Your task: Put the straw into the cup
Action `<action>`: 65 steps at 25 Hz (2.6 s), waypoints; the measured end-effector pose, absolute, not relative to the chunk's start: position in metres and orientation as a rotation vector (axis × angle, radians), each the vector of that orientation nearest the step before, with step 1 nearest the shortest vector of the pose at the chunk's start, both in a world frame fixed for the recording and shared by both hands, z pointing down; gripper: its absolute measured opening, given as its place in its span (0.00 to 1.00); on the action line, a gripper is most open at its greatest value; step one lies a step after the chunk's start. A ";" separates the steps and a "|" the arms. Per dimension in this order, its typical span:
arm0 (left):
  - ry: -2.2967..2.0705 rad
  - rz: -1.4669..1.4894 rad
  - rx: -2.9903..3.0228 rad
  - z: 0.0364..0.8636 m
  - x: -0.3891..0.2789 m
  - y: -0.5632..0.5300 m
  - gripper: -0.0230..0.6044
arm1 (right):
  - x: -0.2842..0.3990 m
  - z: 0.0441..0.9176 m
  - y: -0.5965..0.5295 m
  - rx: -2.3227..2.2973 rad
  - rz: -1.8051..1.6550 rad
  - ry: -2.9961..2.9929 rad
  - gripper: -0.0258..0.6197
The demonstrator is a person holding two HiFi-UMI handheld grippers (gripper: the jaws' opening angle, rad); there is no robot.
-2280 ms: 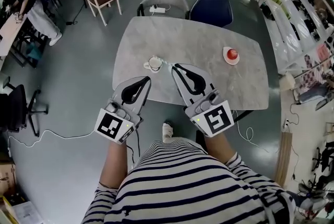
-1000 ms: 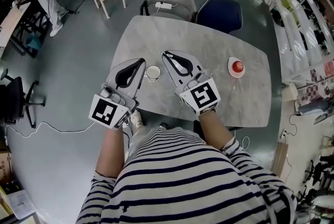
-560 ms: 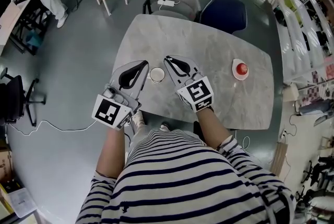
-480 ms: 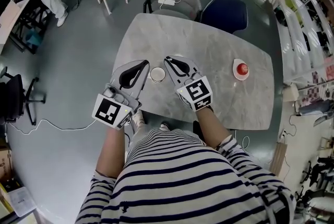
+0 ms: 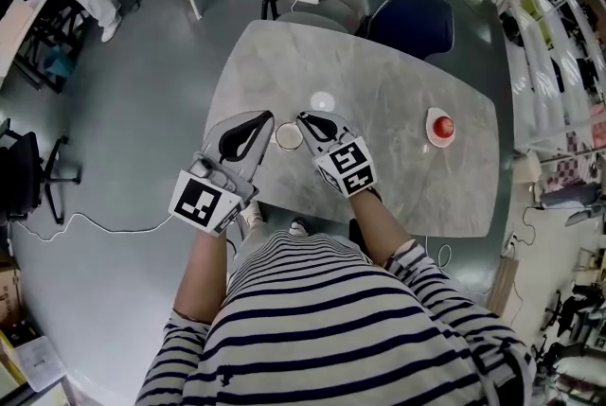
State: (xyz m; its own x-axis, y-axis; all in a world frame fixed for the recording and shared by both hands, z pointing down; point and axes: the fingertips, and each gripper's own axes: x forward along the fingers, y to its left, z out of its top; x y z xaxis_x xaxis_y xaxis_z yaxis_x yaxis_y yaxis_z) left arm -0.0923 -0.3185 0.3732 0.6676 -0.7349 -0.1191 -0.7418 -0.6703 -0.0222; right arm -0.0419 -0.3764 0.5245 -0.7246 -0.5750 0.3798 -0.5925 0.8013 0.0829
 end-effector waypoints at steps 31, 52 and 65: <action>1.249 0.109 -2.823 0.386 -0.100 -0.314 0.05 | -0.048 0.623 -0.366 0.775 0.269 -2.405 0.08; 1.238 0.091 -2.823 0.383 -0.102 -0.306 0.05 | -0.053 0.631 -0.366 0.742 0.357 -2.413 0.16; 1.208 0.087 -2.817 0.380 -0.088 -0.304 0.05 | -0.043 0.581 -0.371 0.828 0.309 -2.536 0.17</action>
